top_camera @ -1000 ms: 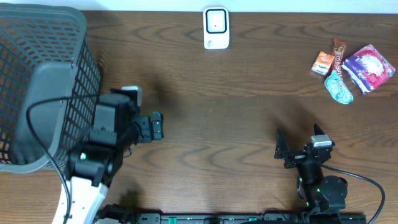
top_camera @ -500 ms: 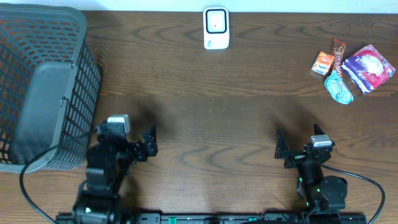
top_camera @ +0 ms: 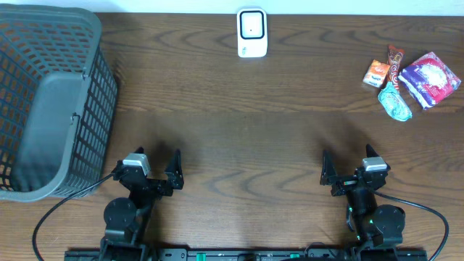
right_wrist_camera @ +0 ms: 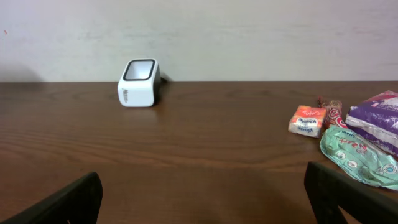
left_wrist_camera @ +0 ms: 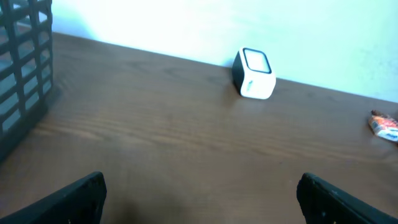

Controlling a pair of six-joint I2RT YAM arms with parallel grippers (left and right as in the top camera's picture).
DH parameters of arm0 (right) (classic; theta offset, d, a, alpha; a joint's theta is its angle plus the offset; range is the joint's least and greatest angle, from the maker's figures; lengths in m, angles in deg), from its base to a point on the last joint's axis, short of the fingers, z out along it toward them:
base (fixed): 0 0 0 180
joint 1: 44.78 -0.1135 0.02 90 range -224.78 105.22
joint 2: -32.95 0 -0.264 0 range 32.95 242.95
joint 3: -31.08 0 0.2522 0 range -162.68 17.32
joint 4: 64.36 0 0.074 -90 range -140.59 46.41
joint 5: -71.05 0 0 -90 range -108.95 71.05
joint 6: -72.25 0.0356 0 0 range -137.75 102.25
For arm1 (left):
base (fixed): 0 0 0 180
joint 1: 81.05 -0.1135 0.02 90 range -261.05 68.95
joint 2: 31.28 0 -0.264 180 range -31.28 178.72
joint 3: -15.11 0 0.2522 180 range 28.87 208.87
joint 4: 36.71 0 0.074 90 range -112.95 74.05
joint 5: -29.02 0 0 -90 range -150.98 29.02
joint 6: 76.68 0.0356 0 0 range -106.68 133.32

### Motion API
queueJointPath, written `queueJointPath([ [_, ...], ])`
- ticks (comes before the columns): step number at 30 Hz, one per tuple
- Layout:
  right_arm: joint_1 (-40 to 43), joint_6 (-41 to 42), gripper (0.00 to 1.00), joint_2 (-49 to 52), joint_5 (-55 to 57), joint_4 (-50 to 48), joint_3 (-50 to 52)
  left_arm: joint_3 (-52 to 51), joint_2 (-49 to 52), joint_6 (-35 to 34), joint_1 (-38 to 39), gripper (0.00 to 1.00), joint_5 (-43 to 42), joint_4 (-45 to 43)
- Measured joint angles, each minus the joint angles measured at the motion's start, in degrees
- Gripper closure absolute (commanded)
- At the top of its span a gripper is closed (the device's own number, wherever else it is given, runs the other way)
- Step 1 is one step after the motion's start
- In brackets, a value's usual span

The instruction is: Scan the item barcode

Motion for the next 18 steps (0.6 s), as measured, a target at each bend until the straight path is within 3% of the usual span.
queueJointPath([
  [10, 0.0, 0.0, 0.01, 0.0, 0.0, 0.0, 0.0, -0.9, -4.5, 5.3, 0.0, 0.02, 0.0, -2.3],
  [18, 0.0, 0.0, 0.01, 0.0, 0.0, 0.0, 0.0, -0.8, -4.6, 11.2, -0.8, 0.02, 1.9, 1.1],
])
